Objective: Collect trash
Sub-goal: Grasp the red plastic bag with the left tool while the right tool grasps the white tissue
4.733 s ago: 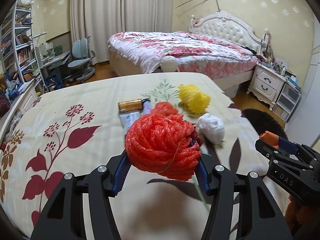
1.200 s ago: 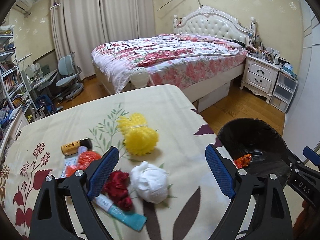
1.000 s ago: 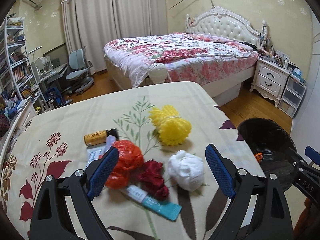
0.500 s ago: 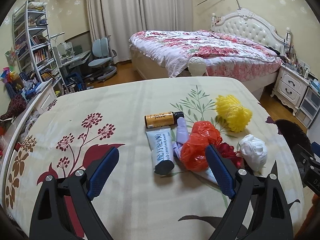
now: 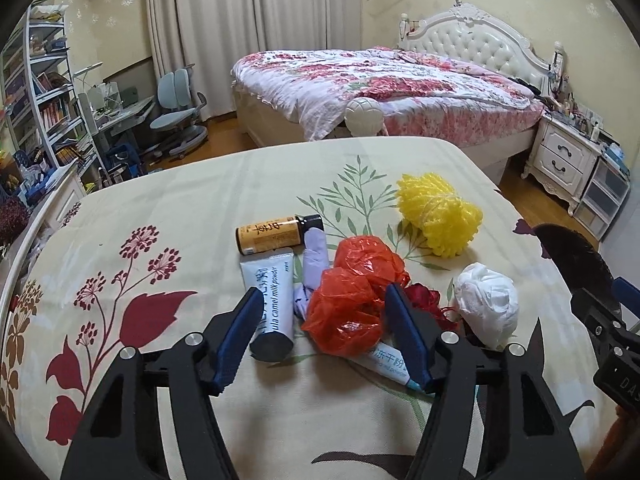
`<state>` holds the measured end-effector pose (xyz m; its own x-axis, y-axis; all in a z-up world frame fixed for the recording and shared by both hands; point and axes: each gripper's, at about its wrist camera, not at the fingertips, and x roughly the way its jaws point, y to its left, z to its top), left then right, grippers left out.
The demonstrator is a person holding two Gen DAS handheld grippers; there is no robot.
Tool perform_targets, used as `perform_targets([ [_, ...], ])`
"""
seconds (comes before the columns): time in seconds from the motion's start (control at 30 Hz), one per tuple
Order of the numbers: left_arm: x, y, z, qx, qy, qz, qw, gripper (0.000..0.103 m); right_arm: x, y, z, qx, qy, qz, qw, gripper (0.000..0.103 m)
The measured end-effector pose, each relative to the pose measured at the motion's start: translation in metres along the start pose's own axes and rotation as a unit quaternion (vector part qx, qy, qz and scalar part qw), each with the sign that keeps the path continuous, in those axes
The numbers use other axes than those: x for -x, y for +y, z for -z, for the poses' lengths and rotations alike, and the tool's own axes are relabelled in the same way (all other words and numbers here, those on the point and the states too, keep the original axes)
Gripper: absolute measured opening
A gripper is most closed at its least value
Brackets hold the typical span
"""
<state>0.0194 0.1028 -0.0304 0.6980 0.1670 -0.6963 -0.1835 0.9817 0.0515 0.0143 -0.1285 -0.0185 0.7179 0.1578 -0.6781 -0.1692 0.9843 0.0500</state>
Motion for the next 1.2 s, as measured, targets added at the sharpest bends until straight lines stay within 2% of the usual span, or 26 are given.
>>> perform_targets([
  [0.1,-0.006,-0.005,0.004,-0.008,0.01,0.015,0.9998,0.043,-0.002,0.0,0.002,-0.002,0.001,-0.001,1.0,0.082],
  [0.3,0.004,-0.006,0.008,-0.014,-0.003,0.022,0.9997,0.039,-0.003,0.002,0.004,-0.002,0.004,-0.006,1.0,0.082],
  [0.37,0.009,-0.004,0.008,-0.011,-0.006,0.025,0.9996,0.032,-0.004,0.004,0.004,0.0,0.004,-0.009,1.0,0.082],
  [0.77,0.044,0.028,0.009,0.013,-0.032,0.018,0.9993,0.031,-0.008,0.038,0.004,0.03,0.01,-0.039,0.999,0.082],
  [1.03,0.052,0.06,0.019,0.034,-0.03,-0.005,0.9989,0.031,-0.015,0.063,0.003,0.051,0.018,-0.053,0.997,0.081],
  [1.2,0.047,0.075,0.024,0.047,-0.022,-0.02,0.9984,0.031,-0.023,0.074,0.001,0.061,0.022,-0.057,0.996,0.077],
])
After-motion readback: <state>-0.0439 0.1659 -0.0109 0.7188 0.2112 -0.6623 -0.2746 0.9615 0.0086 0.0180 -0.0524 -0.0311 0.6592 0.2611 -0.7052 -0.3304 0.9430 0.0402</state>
